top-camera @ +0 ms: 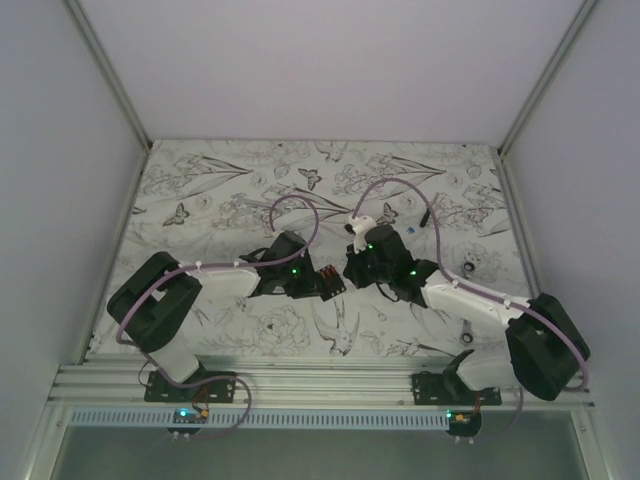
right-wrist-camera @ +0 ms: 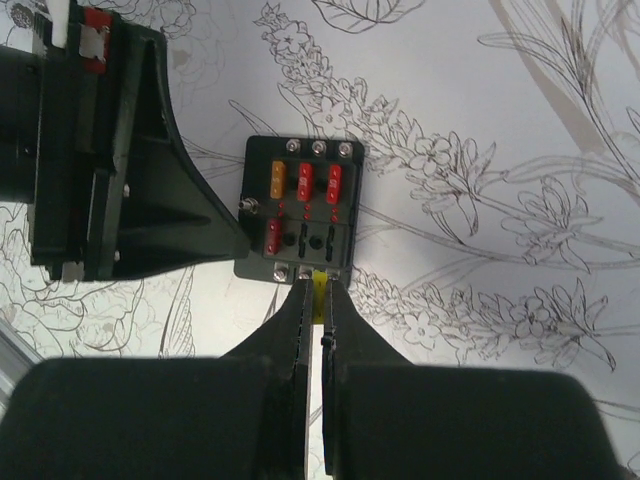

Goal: Snap on the fuse box
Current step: Install the fuse at the fuse box base.

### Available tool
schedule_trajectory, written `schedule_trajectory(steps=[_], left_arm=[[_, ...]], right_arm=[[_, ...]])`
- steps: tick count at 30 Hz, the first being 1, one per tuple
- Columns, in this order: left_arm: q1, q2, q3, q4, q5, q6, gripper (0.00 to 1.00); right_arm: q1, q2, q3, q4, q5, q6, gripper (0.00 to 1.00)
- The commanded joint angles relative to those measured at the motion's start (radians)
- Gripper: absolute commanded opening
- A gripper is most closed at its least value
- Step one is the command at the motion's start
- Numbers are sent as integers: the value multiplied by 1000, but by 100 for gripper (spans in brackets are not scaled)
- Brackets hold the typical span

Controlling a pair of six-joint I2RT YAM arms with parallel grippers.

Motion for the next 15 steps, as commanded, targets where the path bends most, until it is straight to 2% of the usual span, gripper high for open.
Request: schedule_trajectory(steps=[1,8,15], left_arm=[[11,0,-30,-59,-23,13,29],[33,-104,-69,-60,-7,26,45],[114,-210,-139,-62,23,33,59]], right_arm=[[50,64,91,-32,82,-35,0],[108,171,162,-64,172,-39,0],[153,238,201,-86,231,-42,0]])
